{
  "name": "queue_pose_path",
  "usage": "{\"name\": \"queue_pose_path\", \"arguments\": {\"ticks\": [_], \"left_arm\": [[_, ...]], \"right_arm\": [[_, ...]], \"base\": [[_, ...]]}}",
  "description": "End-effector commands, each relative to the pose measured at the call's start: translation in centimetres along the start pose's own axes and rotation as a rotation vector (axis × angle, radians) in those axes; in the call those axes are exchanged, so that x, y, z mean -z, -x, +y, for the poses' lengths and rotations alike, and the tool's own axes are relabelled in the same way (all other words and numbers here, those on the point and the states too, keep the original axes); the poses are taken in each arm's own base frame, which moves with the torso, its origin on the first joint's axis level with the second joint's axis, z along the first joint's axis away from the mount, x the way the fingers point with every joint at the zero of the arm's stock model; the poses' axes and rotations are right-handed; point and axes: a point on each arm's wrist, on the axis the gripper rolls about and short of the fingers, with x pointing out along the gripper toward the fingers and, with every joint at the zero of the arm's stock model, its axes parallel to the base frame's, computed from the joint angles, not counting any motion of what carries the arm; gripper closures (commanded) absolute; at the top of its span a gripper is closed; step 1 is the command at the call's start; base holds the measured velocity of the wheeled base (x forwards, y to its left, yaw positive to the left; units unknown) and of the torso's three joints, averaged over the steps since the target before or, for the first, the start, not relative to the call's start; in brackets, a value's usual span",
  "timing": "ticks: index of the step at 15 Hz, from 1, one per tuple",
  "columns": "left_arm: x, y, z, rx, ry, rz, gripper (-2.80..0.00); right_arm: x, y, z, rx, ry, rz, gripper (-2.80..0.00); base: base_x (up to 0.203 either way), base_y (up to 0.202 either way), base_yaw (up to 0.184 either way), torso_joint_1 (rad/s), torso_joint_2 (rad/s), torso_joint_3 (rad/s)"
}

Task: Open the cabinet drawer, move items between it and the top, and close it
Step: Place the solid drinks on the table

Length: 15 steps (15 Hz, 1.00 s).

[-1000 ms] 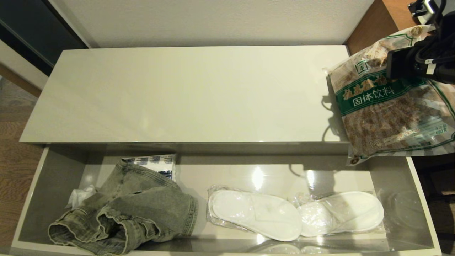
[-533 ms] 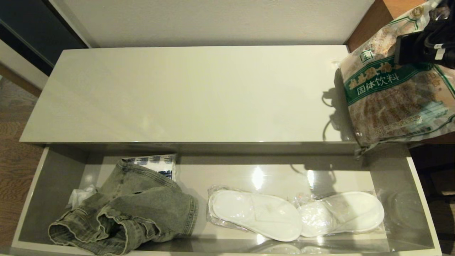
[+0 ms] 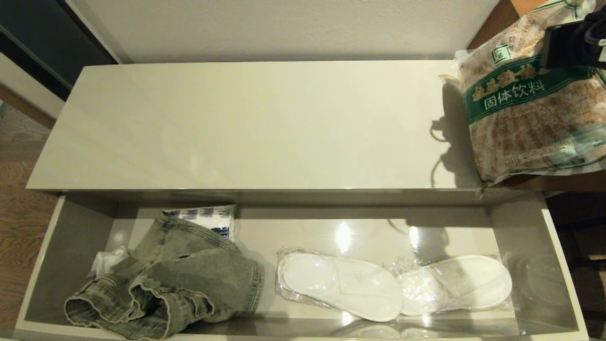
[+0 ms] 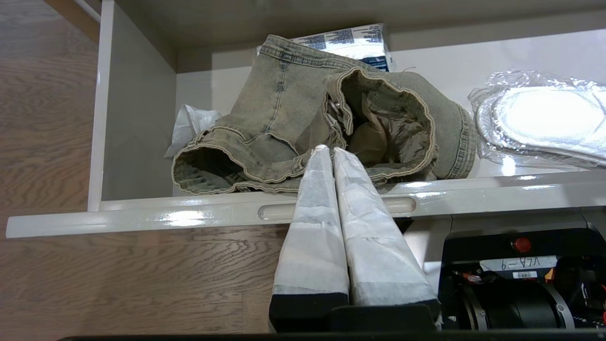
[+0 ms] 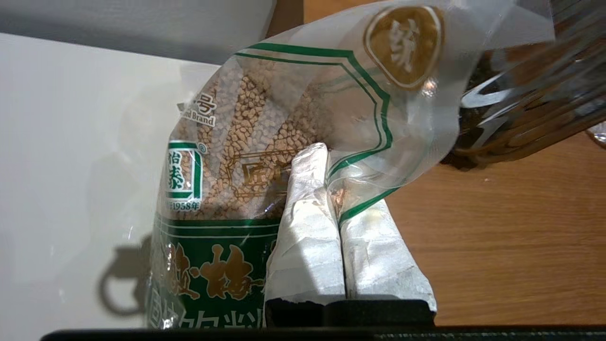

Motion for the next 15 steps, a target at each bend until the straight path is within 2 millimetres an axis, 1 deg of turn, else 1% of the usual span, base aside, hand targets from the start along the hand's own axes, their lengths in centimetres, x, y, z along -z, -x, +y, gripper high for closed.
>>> {"name": "queue_pose_path", "arguments": {"ticks": [1,3,5,7,9,10,13,14,15], "left_arm": [[0.0,0.0,0.0,0.001,0.001,0.001,0.00],[0.0,0.0,0.0,0.001,0.001,0.000,0.00],[0.0,0.0,0.0,0.001,0.004,-0.001,0.00],[0.0,0.0,0.0,-0.001,0.008,-0.001,0.00],[0.0,0.0,0.0,-0.001,0.008,-0.001,0.00],[0.0,0.0,0.0,0.000,0.007,-0.001,0.00],[0.0,0.0,0.0,0.001,0.007,-0.001,0.00],[0.0,0.0,0.0,0.000,0.007,-0.001,0.00],[0.0,0.0,0.0,-0.001,0.006,-0.001,0.00]], "right_arm": [[0.2,-0.1,-0.1,0.008,0.003,0.009,0.00],[1.1,-0.5,0.3,0.000,0.010,0.037,0.00],[2.7,-1.5,1.3,-0.012,0.026,0.082,0.00],[2.8,-1.6,1.3,-0.012,0.026,0.081,0.00],[4.5,-2.6,2.2,-0.013,0.033,0.079,0.00],[4.7,-2.8,2.4,-0.010,0.035,0.070,0.00],[4.6,-2.9,2.4,0.001,0.042,0.034,0.00],[4.5,-2.8,2.3,0.005,0.043,0.019,0.00],[3.9,-2.6,2.1,0.019,0.039,-0.023,0.00]], "base": [[0.000,0.000,0.000,0.000,0.00,0.000],[0.000,0.000,0.000,0.000,0.00,0.000],[0.000,0.000,0.000,0.000,0.00,0.000],[0.000,0.000,0.000,0.000,0.00,0.000],[0.000,0.000,0.000,0.000,0.00,0.000],[0.000,0.000,0.000,0.000,0.00,0.000],[0.000,0.000,0.000,0.000,0.00,0.000],[0.000,0.000,0.000,0.000,0.00,0.000],[0.000,0.000,0.000,0.000,0.00,0.000]]}}
